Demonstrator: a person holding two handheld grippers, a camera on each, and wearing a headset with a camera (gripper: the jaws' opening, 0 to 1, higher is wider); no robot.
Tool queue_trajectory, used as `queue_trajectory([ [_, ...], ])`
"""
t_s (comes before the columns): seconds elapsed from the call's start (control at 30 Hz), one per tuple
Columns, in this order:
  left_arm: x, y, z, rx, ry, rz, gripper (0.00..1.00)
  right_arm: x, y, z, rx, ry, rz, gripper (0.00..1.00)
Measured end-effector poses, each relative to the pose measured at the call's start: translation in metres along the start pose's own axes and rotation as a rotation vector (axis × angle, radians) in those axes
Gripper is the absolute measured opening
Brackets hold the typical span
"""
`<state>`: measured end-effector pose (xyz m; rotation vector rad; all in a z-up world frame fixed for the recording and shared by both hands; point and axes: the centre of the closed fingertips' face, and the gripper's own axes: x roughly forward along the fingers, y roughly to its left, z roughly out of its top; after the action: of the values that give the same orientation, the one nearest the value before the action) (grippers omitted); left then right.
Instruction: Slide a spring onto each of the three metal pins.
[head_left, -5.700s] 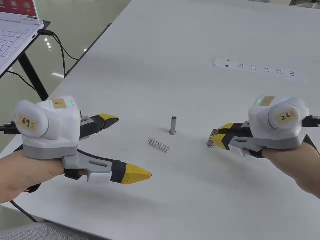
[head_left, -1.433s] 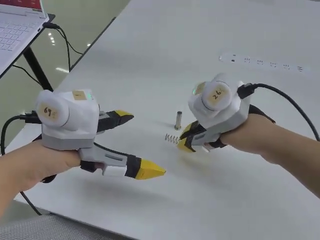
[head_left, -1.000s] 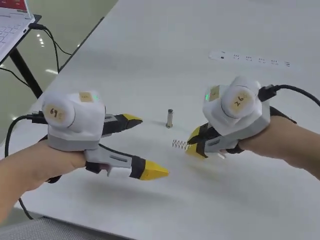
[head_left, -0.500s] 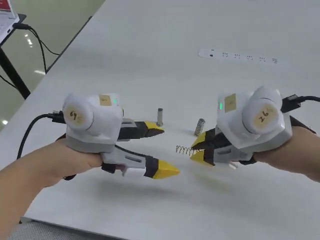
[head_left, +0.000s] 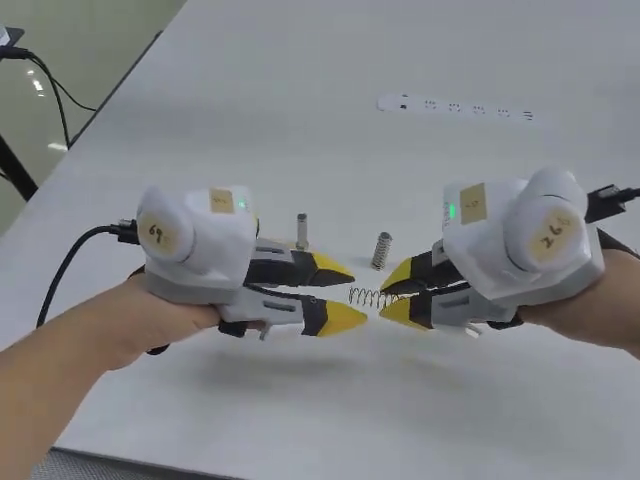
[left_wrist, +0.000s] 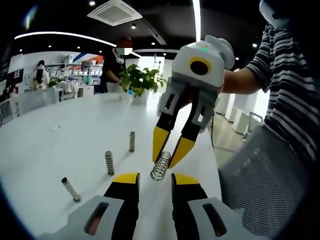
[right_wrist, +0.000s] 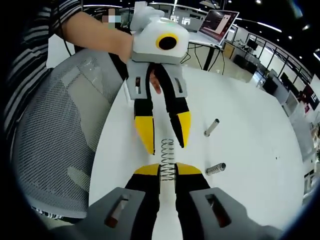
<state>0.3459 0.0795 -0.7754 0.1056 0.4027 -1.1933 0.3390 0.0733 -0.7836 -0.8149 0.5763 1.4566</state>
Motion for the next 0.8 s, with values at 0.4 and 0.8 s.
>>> queue_trajectory([
  [0.4, 0.0033, -0.0091, 0.0052, 0.006, -0.016, -0.032, 0.07, -0.0006, 0.0018, 0.0016, -0.004, -0.014, -0.008, 0.07],
  [0.8, 0.0012, -0.0102, 0.0042, 0.017, -0.016, -0.04, 0.03, 0.0007, 0.0048, 0.0029, -0.009, -0.025, 0.002, 0.07],
])
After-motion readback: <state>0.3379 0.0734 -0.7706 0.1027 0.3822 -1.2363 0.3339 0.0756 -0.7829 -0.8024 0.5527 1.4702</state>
